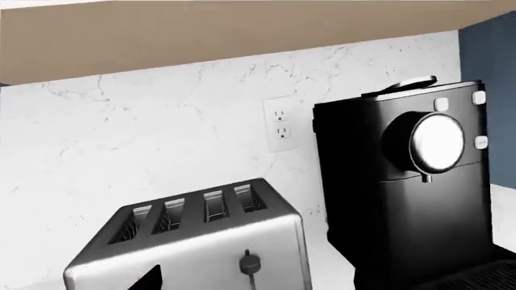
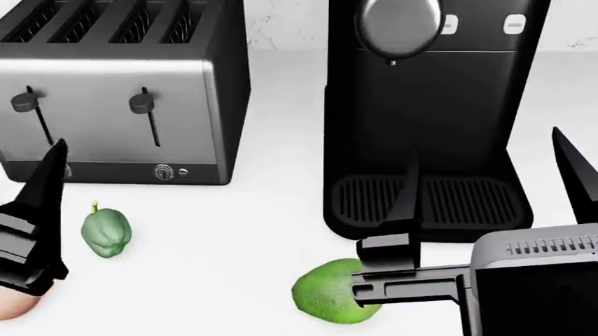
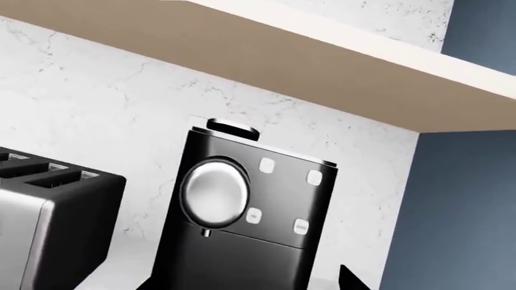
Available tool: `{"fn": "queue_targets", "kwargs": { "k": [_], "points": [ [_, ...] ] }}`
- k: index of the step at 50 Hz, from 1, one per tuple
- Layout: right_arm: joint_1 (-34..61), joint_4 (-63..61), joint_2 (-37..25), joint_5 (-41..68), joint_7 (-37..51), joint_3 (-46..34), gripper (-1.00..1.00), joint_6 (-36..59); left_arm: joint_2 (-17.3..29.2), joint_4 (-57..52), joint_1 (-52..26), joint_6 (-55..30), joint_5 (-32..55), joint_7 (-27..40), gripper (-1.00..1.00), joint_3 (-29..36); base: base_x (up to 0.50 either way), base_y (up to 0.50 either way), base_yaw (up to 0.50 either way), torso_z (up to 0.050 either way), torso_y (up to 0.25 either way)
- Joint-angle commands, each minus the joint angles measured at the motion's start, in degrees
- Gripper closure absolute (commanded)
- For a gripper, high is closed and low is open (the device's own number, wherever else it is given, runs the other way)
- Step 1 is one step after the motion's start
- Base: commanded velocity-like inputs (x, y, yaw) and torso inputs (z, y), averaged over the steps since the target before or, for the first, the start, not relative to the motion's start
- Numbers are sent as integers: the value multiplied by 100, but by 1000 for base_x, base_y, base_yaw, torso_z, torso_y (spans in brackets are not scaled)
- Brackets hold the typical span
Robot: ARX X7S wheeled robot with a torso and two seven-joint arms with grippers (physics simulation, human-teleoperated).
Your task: Place the avocado, onion, tomato and bell pepper on the cutting board.
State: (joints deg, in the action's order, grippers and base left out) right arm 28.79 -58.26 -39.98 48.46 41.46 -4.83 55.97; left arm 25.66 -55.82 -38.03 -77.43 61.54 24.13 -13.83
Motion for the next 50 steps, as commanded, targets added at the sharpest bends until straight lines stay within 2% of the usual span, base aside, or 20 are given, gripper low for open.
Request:
{"fn": "queue_targets", "kwargs": {
  "k": [1,6,16,22,28,36,42,50],
  "points": [
    [201,73,113,324,337,106,-100,356,809,1001,-1759,-939,3915,1863,-100,657,0,0,0,0,0],
    [350,140,193,625,541,126,-100,569,1044,1222,-2313,-797,4600,2124,-100,1405,0,0,0,0,0],
    [196,209,112,429,523,-14,-100,443,682,1538,-2727,-964,4276,1808,-100,2129,0,0,0,0,0],
    [59,237,45,435,475,43,-100,322,561,1574,-2921,-724,4585,2156,-100,2661,0,0,0,0,0],
    [5,226,-17,480,461,84,-100,266,272,1655,-2909,-810,4161,1855,-100,2812,0,0,0,0,0],
    [-64,237,-63,532,454,123,-100,189,-81,1739,-2594,-837,2883,910,-100,3013,0,0,0,0,0],
    [-30,195,-85,683,557,169,-100,240,-140,1897,-2479,-515,1599,-81,-100,3548,0,0,0,0,0],
    [50,204,-58,787,645,122,-100,270,-249,2210,-2469,-96,791,-657,-100,4160,0,0,0,0,0]
  ]
}}
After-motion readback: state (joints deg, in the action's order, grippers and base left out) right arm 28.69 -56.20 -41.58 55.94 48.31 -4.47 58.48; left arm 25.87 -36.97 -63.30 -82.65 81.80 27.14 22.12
